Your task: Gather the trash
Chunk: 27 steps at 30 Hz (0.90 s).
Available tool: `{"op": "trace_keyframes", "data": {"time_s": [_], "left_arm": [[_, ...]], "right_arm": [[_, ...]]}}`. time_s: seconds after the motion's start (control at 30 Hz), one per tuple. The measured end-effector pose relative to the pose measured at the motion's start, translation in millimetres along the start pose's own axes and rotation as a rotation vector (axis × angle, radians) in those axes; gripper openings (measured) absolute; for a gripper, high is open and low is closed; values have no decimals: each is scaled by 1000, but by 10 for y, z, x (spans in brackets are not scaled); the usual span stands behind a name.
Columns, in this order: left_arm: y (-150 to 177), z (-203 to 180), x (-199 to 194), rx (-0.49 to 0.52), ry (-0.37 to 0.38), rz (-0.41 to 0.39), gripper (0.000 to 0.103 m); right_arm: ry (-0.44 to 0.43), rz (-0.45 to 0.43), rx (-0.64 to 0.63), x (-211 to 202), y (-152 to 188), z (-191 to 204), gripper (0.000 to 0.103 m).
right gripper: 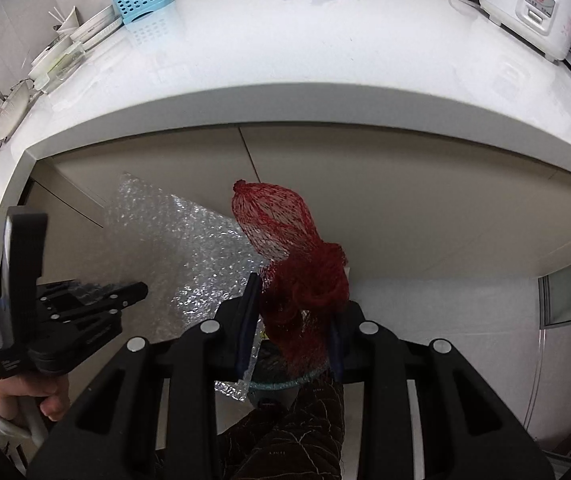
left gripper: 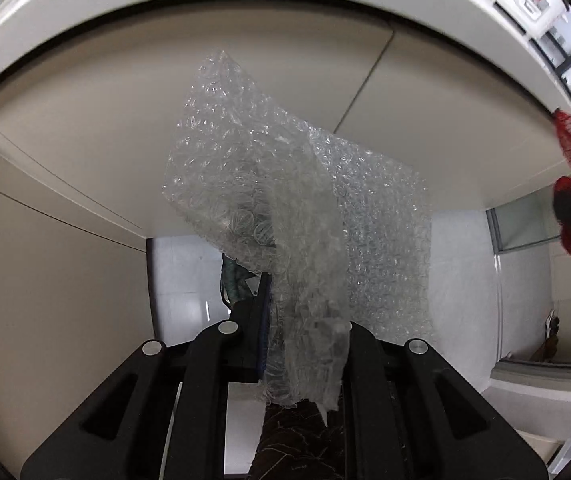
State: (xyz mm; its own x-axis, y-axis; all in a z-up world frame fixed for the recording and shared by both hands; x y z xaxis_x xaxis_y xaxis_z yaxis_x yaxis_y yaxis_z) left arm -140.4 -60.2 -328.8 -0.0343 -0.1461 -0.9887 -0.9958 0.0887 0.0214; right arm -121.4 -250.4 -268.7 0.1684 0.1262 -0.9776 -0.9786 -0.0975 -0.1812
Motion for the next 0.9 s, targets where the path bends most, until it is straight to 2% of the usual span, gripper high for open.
{"op": "trace_keyframes", "data": {"time_s": [0.17,0.47,0.9], "left_arm": [[-99,-41,144,5,-18,30,14],[-98,-79,243,12,-24,31,24],[-58,-30,127,-5,-8,-1,36]], "right_arm": [[5,3,14,2,65,-54,28],[8,12,29,7,95,-110,28],[2,20,5,52,46,-22,28]]}}
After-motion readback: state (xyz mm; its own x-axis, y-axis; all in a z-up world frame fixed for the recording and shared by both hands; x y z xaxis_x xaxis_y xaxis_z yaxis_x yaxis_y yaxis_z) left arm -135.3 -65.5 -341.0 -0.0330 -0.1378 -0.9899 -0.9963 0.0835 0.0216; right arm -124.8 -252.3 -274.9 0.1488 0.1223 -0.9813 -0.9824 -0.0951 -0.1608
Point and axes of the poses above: each gripper's, at about its wrist camera, not at the fingertips, and x roughly the way its jaws point, z to its left, y to its underside, the point moved 3 cm from there along x, roughly the way its jaws point, and after that the axes turned 15 degrees about z, right-handed, at the moved point
